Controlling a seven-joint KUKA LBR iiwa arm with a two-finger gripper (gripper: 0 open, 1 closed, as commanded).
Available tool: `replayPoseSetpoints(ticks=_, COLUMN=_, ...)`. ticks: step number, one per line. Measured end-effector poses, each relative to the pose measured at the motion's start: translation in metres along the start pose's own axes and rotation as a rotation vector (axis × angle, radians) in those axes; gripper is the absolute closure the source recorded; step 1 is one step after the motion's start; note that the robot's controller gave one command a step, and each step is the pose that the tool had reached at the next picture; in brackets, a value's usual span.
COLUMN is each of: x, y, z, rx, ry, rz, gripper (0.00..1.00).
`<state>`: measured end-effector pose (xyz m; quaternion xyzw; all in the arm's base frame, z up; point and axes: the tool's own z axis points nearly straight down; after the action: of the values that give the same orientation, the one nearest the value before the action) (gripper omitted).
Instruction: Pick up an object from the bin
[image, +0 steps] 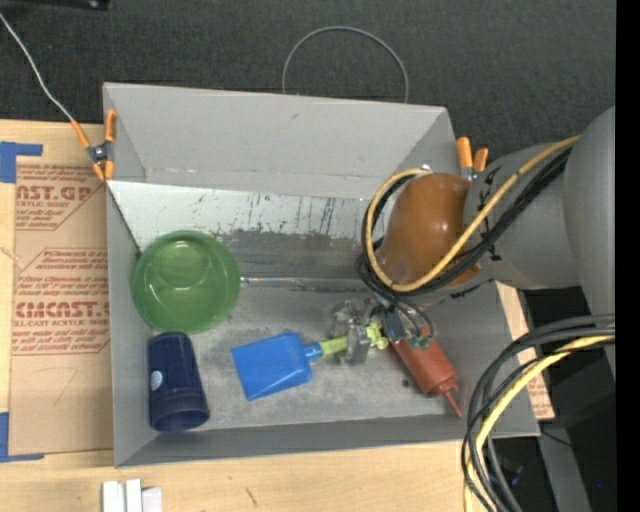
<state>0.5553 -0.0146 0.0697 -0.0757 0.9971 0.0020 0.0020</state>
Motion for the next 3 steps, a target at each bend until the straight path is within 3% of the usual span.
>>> replayPoseSetpoints(ticks=1, x=0.0125, y=-0.0304, z=0.0, rx=-0.002, ry=0.001, rz=0.049, gripper=1.0)
replayPoseSetpoints(ticks=3, x=0.0125, y=-0.0303, z=0.0, rx=-0.003, ry=0.001, rz=0.049, gripper=1.0)
